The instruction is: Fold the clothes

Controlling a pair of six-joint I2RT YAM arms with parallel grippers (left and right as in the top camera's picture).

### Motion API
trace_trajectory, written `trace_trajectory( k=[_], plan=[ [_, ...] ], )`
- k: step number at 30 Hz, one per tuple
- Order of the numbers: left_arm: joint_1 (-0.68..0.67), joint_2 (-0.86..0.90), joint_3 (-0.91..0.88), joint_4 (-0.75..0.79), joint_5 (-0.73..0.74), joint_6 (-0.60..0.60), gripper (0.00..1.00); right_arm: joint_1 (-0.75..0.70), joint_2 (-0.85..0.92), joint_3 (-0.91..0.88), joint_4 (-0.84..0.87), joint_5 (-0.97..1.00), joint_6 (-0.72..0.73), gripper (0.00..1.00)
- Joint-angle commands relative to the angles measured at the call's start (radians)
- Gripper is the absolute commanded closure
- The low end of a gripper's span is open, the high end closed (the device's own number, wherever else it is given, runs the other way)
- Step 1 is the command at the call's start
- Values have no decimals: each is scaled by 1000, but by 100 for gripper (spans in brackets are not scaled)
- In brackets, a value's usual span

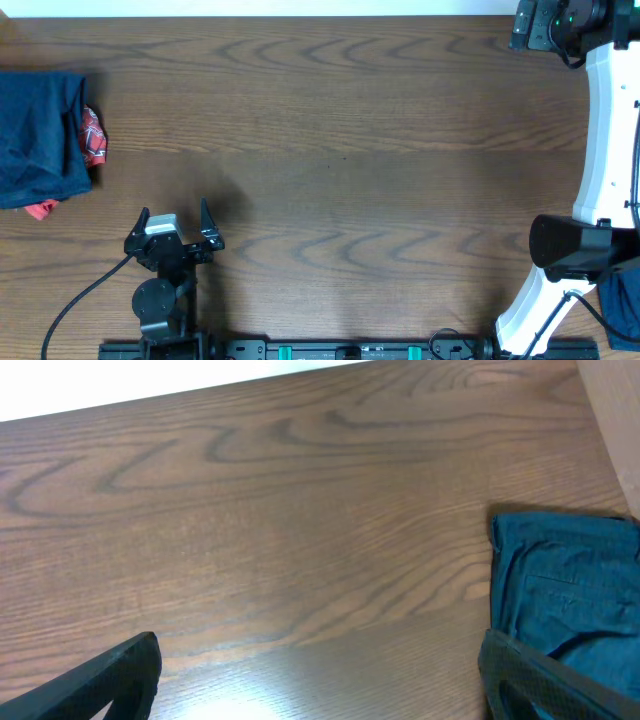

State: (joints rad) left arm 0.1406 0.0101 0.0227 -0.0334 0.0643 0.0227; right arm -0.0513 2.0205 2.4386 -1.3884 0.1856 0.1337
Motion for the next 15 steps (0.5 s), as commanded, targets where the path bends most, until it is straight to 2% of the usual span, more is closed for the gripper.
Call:
trace_trajectory(
  k=[1, 7, 15],
  plan=[
    [5, -6, -19, -29, 13, -9, 2, -1, -6, 2, 0, 0, 15, 1],
    [5, -6, -19, -29, 13, -9, 2, -1, -19, 2, 7, 0, 15, 1],
    [5, -6, -19, -29, 13, -9, 2, 0, -134, 1, 80, 5, 15, 1]
  ],
)
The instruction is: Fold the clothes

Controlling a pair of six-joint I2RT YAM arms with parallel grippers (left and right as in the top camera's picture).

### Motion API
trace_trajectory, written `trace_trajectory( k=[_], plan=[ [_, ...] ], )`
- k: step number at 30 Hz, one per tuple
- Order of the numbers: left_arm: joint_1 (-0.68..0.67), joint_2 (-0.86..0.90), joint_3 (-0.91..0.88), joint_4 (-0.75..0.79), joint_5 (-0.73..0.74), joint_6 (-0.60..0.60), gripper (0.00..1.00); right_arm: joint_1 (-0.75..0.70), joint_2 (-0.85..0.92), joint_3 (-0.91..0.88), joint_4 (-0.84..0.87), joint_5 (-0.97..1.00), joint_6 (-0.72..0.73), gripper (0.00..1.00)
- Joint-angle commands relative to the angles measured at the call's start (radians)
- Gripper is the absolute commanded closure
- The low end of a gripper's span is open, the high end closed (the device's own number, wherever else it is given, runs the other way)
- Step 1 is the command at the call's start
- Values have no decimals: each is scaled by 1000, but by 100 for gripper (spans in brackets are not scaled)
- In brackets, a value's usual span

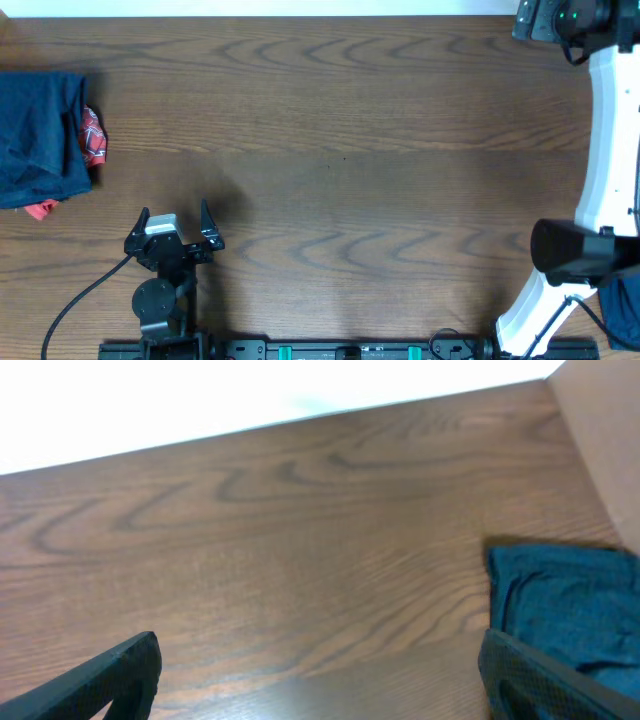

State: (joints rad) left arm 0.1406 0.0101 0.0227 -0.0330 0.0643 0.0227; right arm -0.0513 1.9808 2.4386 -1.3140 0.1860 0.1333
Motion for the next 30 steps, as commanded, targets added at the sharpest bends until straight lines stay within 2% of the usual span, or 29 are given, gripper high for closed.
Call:
trace_trajectory(
  k=[1, 6, 15, 19, 21, 22, 23, 30],
  plan=[
    [5, -6, -19, -30, 13, -9, 2, 0, -112, -3, 5, 5, 16, 1],
    [5, -6, -19, -30, 13, -9, 2, 12, -246, -132, 98, 5, 16, 1],
    [5, -6, -19, -30, 13, -9, 2, 115, -594, -560, 441, 5, 27, 1],
    [5, -6, -19, -30, 13, -9, 2, 153, -750, -751, 538, 4, 28, 14],
    [5, -6, -19, -30, 13, -9, 2, 164, -821, -839, 563, 4, 34, 12],
    [5, -6, -19, -30, 13, -9, 2, 169, -859, -885, 575, 4, 40, 4],
    [5, -6, -19, -30, 13, -9, 2, 171, -885, -919, 584, 4, 45, 1],
    [5, -6, -19, -30, 13, -8, 2, 172, -1123, -1211, 693, -1, 65, 1]
  ],
)
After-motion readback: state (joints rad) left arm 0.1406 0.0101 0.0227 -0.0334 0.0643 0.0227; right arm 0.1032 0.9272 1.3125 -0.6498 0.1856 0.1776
